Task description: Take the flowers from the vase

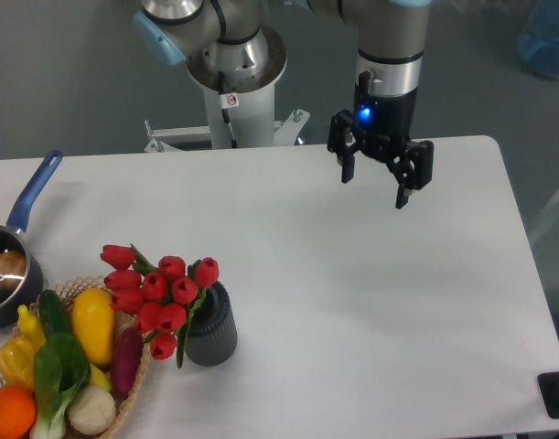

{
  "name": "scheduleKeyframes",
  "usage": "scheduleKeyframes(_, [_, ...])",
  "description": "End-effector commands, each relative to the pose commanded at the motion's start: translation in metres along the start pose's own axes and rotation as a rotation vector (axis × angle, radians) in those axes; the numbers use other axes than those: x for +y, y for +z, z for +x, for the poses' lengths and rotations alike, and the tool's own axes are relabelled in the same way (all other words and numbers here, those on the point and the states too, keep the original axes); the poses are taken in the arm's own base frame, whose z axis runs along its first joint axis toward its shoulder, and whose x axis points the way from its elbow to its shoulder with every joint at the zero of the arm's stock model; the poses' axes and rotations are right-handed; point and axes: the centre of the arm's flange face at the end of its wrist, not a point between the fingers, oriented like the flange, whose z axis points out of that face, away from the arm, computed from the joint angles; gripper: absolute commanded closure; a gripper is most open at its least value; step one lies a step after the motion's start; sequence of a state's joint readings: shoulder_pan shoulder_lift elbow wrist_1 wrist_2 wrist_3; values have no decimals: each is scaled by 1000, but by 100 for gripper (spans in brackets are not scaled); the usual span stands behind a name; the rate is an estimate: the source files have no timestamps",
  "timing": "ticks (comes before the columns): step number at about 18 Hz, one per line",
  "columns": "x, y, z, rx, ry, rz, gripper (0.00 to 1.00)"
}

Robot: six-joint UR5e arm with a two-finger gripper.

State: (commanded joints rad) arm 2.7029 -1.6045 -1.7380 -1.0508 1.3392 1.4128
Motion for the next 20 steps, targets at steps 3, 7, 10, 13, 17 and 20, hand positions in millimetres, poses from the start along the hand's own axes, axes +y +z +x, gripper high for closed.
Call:
scheduleKeyframes(3, [-2, -1, 1, -2, 4, 1, 0])
scheduleKeyframes(7, [-5, 2, 1, 3, 16, 6, 0])
scheduleKeyframes(10, [-7, 10, 1, 17, 19, 11, 0])
scheduleKeyframes(13, [-5, 20, 6, 41, 8, 27, 0])
scheduleKeyframes(17, [-8, 25, 13, 60, 5, 73, 0])
scheduleKeyframes(20, [-14, 27, 16, 81, -12, 143, 0])
